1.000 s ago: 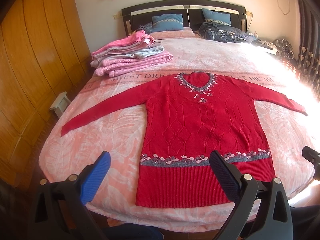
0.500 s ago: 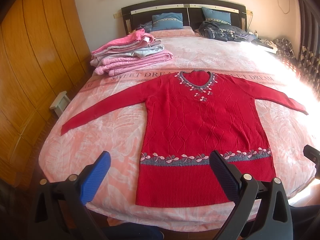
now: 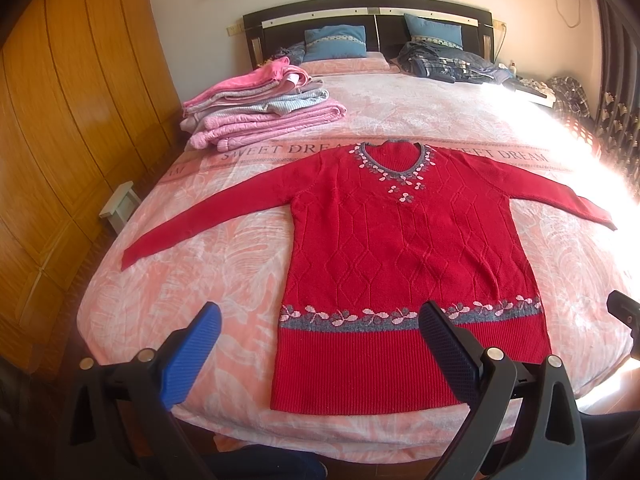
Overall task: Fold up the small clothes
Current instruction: 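Move the right gripper to the red sweater's sleeve cuff and grasp it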
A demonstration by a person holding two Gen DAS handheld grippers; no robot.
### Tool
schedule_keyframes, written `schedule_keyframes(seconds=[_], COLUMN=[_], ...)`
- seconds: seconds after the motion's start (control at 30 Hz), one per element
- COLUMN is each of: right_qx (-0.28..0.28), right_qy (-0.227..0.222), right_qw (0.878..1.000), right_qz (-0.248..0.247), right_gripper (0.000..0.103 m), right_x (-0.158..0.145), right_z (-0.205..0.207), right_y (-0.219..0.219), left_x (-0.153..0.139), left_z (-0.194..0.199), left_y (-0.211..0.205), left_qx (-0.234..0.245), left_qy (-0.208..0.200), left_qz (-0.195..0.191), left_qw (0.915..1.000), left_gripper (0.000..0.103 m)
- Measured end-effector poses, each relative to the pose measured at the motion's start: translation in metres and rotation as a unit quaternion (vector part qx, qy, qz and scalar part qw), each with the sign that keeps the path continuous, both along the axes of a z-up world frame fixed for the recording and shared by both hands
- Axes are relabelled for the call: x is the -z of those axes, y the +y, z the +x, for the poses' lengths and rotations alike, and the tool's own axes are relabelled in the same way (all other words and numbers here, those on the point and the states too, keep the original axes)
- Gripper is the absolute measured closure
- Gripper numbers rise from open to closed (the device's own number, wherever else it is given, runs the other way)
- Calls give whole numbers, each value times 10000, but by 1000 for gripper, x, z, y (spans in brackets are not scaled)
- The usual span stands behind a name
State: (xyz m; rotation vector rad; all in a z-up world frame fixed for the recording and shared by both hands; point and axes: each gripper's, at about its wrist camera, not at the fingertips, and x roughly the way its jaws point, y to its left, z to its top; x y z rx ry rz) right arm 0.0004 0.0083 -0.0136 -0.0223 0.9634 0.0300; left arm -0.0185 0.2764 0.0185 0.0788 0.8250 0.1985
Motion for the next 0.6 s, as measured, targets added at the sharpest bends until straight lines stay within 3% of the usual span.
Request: schedule_keyframes(seconds=[0.3,0.4,0.47,0.6], right_qx=[56,164,448,1079], right_qy=[-25,70,140,477], right_qw=[10000,9991,9988,9925], right_qz=[73,375,166,328], right_gripper=[3,3,3,3], right_x=[-2,0,5,29], right_z=[12,48,79,155], right_y=[-8,-30,-49,-108], left_x=[5,9,14,31], left_z=[9,34,58,113], left_y=[0,1,-4,-7], left_qx=[-26,-24,94,-96], left_qy=[50,45,31,480], left_qz=[8,-164,-225,-520], left_qw=[10000,9999,9997,9974], left_gripper=[4,4,4,4])
